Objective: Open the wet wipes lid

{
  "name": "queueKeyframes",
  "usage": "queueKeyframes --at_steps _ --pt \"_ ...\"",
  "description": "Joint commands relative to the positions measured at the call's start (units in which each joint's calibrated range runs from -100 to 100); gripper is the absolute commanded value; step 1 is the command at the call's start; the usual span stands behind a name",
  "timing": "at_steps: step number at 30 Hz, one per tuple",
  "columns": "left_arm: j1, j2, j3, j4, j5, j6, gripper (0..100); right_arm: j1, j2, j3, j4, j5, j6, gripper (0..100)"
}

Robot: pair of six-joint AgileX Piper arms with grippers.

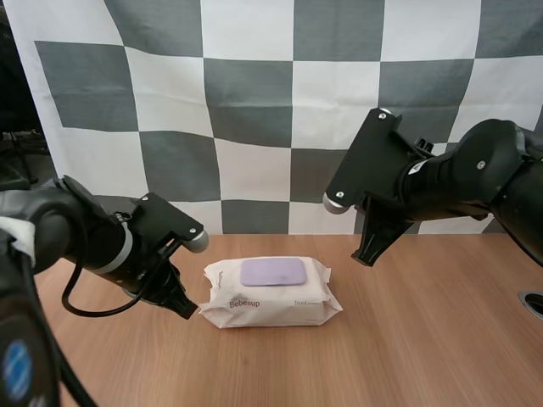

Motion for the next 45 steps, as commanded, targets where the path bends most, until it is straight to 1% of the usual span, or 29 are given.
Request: queueKeyframes --at_steps 1,5,10,12,14,15,17,20,21,23,26,30,32,33,34,37,39,42,45 --pt "10.87 3.6 0.0 -27.7 18.4 21.0 0 0.0 -0.1 0.0 -0.1 0.0 0.0 0" --pt "10.85 7.9 0.0 -27.1 18.4 24.9 0 0.0 -0.1 0.0 -0.1 0.0 0.3 0" --pt "10.85 11.6 0.2 -30.3 18.4 27.3 0 0.0 -0.1 0.0 -0.1 3.4 0.3 0" --pt "10.85 13.1 0.2 -30.6 18.4 28.1 0 0.0 -0.1 0.0 -0.1 4.5 0.3 0" --pt "10.51 14.5 0.5 -30.6 18.4 28.9 0 0.0 -0.1 0.0 -0.1 4.8 0.3 0" --pt "10.04 15.4 0.6 -30.6 18.4 29.8 2 0.0 -0.1 0.0 -0.1 4.8 0.3 0" --pt "8.88 17.0 1.8 -30.7 18.4 30.8 7 0.0 -0.1 0.0 0.3 4.7 0.3 0" --pt "6.80 19.3 2.7 -29.5 18.4 30.9 18 0.0 -0.1 0.0 0.3 4.7 0.3 0" --pt "6.52 19.7 2.8 -29.0 17.0 30.6 21 0.0 -0.1 0.0 0.3 4.7 0.3 0" --pt "6.43 20.5 2.9 -28.9 17.1 30.5 24 0.0 -0.1 0.0 0.3 4.7 0.3 0" --pt "6.43 21.3 3.0 -29.4 17.7 31.2 24 0.0 -0.1 0.0 0.3 4.7 0.3 0" --pt "6.43 21.4 4.6 -27.7 17.9 33.4 24 0.0 -0.1 0.0 0.3 4.9 0.3 0" --pt "6.43 21.4 5.4 -27.9 17.9 34.6 26 0.0 -0.1 0.0 0.3 5.1 0.3 0" --pt "6.43 21.4 5.7 -27.9 17.9 34.9 29 0.0 -0.1 0.0 0.3 5.3 0.3 0" --pt "6.43 21.4 5.7 -28.0 17.6 34.9 34 0.0 -0.1 0.0 0.3 5.5 0.3 0" --pt "6.43 21.4 5.8 -28.1 17.4 34.9 56 0.0 -0.1 0.0 0.3 6.1 0.3 0" --pt "6.43 21.4 6.0 -29.6 17.1 34.9 66 0.0 -0.1 0.0 0.3 7.1 0.3 0" --pt "6.34 21.4 6.3 -31.6 16.9 34.9 67 0.0 -0.1 0.0 0.3 8.6 0.3 0" --pt "6.34 21.4 6.3 -31.7 15.8 34.9 67 0.0 -0.1 0.0 0.4 9.9 0.3 0"
